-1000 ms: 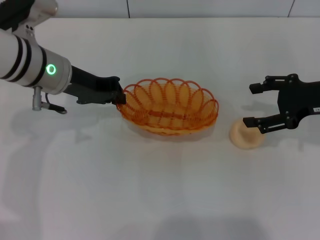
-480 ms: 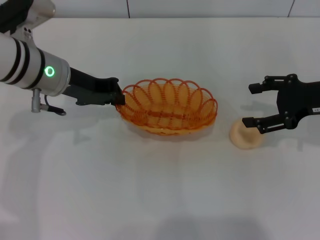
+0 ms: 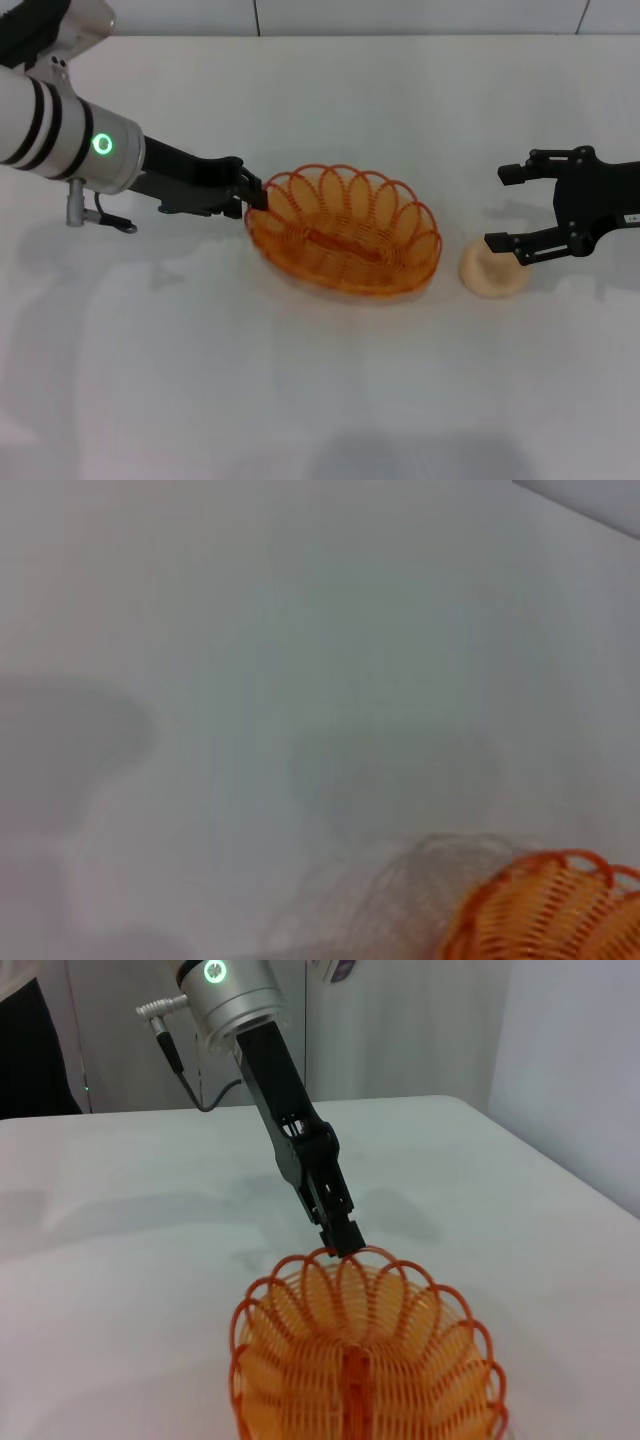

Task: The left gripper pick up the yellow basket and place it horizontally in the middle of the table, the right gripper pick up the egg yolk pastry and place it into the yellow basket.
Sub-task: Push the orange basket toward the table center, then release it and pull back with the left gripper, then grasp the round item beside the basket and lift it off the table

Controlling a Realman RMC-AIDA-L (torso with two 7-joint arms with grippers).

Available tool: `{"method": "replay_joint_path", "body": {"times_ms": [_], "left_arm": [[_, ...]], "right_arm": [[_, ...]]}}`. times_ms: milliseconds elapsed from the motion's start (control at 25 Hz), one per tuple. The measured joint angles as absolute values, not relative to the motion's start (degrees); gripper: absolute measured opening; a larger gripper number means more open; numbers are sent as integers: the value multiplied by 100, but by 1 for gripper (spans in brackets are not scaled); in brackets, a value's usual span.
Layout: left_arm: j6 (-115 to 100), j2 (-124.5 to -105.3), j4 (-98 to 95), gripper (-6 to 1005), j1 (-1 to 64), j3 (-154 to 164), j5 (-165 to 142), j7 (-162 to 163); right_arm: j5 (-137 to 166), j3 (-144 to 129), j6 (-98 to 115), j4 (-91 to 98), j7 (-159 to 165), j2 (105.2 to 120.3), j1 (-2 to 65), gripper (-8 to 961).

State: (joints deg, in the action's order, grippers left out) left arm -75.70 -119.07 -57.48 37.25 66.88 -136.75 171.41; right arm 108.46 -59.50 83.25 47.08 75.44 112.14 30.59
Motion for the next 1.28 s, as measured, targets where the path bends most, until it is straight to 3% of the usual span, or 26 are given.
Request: {"method": "replay_joint_path", "body": {"times_ms": [80, 480, 720, 920, 1280], "left_arm": [[-7630, -11898, -5747, 163, 3731, 6688, -13641, 17135], [-7806, -11804, -5796, 628, 3750, 6675, -13653, 17082], [-7848, -11716, -5811, 828, 3760, 6656, -13640, 16912], [-7946, -11707, -5988, 894, 3767, 6252, -13388, 16046], [-8106, -11743, -5928, 895, 3283, 5717, -11779, 12532]], "right_arm": [[10846, -5950, 8324, 4710, 7543, 11214, 3059, 828], [10846, -5950, 8323, 4700, 7541, 11205, 3058, 826], [10846, -5950, 8315, 4696, 7550, 11199, 3053, 824], [10841, -5938, 8314, 4712, 7587, 11183, 3018, 823], [10838, -5668, 8366, 4719, 7675, 11178, 2892, 821]]}}
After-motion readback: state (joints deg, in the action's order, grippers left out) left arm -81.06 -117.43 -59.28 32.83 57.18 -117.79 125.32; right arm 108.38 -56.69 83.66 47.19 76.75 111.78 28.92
